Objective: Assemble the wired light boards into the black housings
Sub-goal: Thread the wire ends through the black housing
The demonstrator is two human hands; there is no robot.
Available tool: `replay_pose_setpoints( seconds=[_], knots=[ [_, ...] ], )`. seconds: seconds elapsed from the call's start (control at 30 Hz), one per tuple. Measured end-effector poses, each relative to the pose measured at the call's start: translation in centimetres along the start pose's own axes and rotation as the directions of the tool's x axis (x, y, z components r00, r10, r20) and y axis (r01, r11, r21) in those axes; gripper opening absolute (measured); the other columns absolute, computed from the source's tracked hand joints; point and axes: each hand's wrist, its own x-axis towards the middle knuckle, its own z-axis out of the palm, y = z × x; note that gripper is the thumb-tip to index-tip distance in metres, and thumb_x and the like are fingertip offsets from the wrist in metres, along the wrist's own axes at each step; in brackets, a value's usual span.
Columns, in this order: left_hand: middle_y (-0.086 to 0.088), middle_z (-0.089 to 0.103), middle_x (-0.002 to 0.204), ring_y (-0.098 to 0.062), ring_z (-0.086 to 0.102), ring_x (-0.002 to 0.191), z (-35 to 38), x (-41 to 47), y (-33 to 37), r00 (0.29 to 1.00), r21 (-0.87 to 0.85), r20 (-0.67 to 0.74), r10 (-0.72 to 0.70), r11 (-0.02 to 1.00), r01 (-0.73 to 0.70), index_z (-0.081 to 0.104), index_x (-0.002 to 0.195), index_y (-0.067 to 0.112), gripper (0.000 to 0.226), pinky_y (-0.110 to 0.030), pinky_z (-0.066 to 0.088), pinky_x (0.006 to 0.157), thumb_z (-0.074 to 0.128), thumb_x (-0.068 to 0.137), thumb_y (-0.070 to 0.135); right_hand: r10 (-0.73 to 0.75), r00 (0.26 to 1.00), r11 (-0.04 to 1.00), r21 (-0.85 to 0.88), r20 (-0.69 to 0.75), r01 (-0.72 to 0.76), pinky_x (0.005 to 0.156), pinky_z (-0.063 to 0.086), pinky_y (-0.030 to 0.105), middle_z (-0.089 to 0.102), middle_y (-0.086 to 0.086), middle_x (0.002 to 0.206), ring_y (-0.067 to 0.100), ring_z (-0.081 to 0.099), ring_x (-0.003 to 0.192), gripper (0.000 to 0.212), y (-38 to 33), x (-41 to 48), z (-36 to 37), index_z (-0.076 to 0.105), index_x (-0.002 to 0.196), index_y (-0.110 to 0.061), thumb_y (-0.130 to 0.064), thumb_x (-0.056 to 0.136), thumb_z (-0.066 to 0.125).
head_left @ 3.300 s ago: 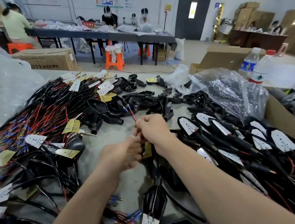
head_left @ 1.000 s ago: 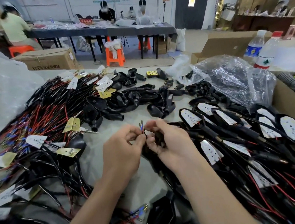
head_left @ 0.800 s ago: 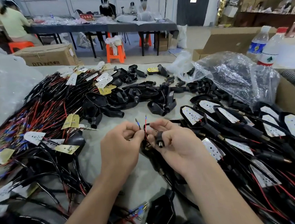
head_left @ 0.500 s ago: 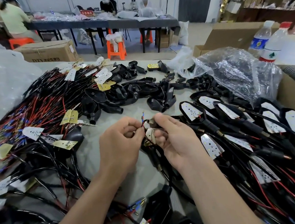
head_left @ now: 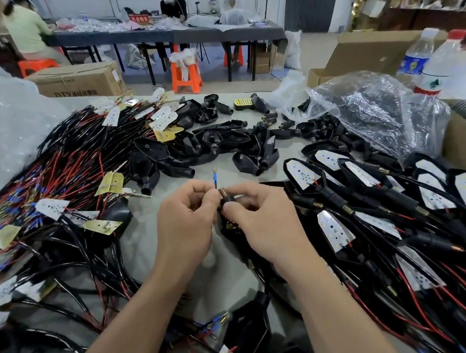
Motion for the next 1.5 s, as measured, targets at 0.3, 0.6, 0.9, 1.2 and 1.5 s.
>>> replay_pose_setpoints(
  seconds=[0.3, 0.6, 0.9, 1.2, 1.5],
  knots=[
    [0.010, 0.075, 0.072, -0.008, 0.068, 0.065, 0.4, -0.5, 0.0, 0.999, 0.111, 0.044, 0.021, 0.993, -0.026, 0.078, 0.080, 0.039, 0.014, -0.021, 0.058, 0.063, 0.073, 0.076, 0.026, 0.105, 0.973, 0.755, 0.653, -0.208, 0.058, 0.059, 0.049, 0.021, 0.072, 0.010, 0.082, 0.014, 0.058, 0.065, 0.018, -0.2, 1.0, -1.5, 0.060, 0.103, -0.009, 0.007, 0.097, 0.053],
    [0.012, 0.074, 0.073, -0.004, 0.068, 0.065, 0.2, -0.9, 0.4, 0.998, 0.161, 0.049, 0.031, 0.986, -0.039, 0.078, 0.081, 0.040, 0.024, -0.016, 0.055, 0.061, 0.077, 0.082, 0.016, 0.112, 0.988, 0.735, 0.678, -0.103, -0.012, 0.055, 0.048, 0.021, 0.069, 0.006, 0.079, 0.012, 0.052, 0.058, 0.021, -0.4, 0.9, -1.2, 0.064, 0.109, -0.008, 0.005, 0.100, 0.050],
    [0.012, 0.073, 0.070, -0.003, 0.065, 0.062, -0.1, -0.6, 0.3, 0.999, 0.165, 0.028, 0.037, 0.985, -0.041, 0.077, 0.079, 0.039, 0.018, -0.012, 0.050, 0.058, 0.075, 0.080, 0.021, 0.053, 0.997, 0.795, 0.606, -0.064, -0.004, 0.057, 0.049, 0.020, 0.070, 0.007, 0.079, 0.011, 0.055, 0.063, 0.027, -0.3, 1.0, -1.2, 0.067, 0.108, -0.011, 0.007, 0.097, 0.052],
    [0.008, 0.075, 0.071, -0.007, 0.069, 0.063, -0.3, -0.4, 0.3, 0.998, 0.095, 0.064, 0.019, 0.995, -0.025, 0.078, 0.079, 0.035, 0.021, -0.015, 0.053, 0.060, 0.076, 0.084, 0.015, 0.046, 0.996, 0.806, 0.592, -0.083, 0.012, 0.063, 0.053, 0.027, 0.069, 0.015, 0.080, 0.019, 0.056, 0.062, 0.022, -0.1, 0.9, -1.3, 0.063, 0.099, -0.008, 0.011, 0.094, 0.053],
    [0.007, 0.075, 0.070, -0.007, 0.067, 0.062, -0.6, -0.8, 0.4, 0.997, 0.075, 0.071, 0.025, 0.997, -0.030, 0.078, 0.078, 0.035, 0.017, -0.016, 0.052, 0.059, 0.073, 0.082, 0.019, 0.097, 0.995, 0.779, 0.622, 0.002, -0.078, 0.068, 0.055, 0.035, 0.069, 0.017, 0.082, 0.028, 0.058, 0.069, 0.019, -0.3, 0.8, -1.7, 0.061, 0.104, -0.004, 0.010, 0.097, 0.050]
  ],
)
